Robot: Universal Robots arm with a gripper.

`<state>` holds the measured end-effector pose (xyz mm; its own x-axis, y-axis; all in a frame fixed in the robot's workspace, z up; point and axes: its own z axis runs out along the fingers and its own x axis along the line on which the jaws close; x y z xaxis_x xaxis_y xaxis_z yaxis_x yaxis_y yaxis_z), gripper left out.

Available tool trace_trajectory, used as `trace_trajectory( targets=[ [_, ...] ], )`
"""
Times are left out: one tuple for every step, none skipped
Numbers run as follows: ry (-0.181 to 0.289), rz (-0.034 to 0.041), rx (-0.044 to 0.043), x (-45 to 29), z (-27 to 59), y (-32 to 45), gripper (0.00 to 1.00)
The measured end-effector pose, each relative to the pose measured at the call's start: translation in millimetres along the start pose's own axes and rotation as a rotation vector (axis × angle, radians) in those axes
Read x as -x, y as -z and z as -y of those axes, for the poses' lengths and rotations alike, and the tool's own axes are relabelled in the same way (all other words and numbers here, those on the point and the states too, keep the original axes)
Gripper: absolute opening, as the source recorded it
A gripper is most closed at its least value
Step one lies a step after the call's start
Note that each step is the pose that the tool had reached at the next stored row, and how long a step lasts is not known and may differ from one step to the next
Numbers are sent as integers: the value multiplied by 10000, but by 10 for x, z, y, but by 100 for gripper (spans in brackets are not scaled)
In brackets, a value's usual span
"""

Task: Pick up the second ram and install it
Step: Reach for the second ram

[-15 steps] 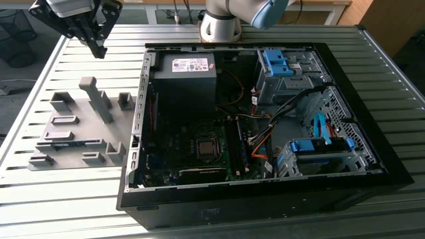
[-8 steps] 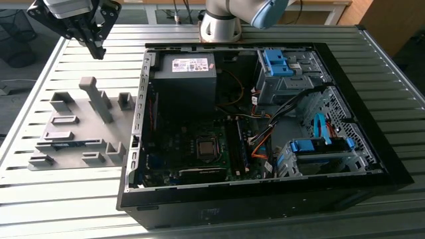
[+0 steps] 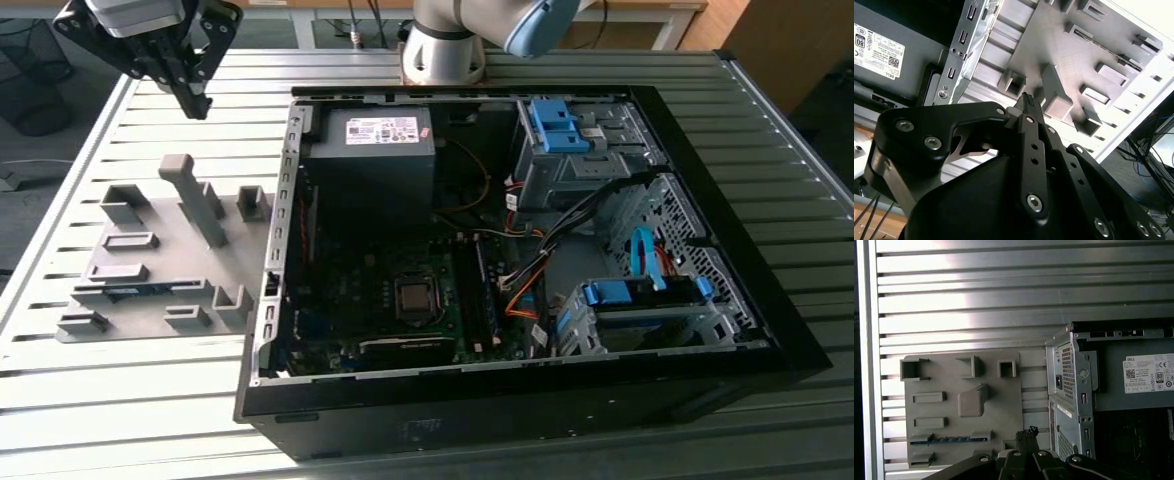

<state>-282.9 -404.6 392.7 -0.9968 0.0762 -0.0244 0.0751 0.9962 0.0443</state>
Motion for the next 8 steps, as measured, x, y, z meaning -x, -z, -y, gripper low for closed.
trace_trajectory(
  targets=[
    [0, 0, 0, 0, 0, 0, 11],
    [0, 1, 0, 0, 0, 0, 11],
    [0, 1, 0, 0, 0, 0, 11],
    [0, 0, 0, 0, 0, 0, 11],
    [0, 0, 0, -1, 0, 0, 11],
    [-1, 0, 0, -5, 1, 0, 11],
    [-1, 1, 0, -13, 1, 0, 11],
    [-1, 0, -1, -26, 2, 1, 11]
  ],
)
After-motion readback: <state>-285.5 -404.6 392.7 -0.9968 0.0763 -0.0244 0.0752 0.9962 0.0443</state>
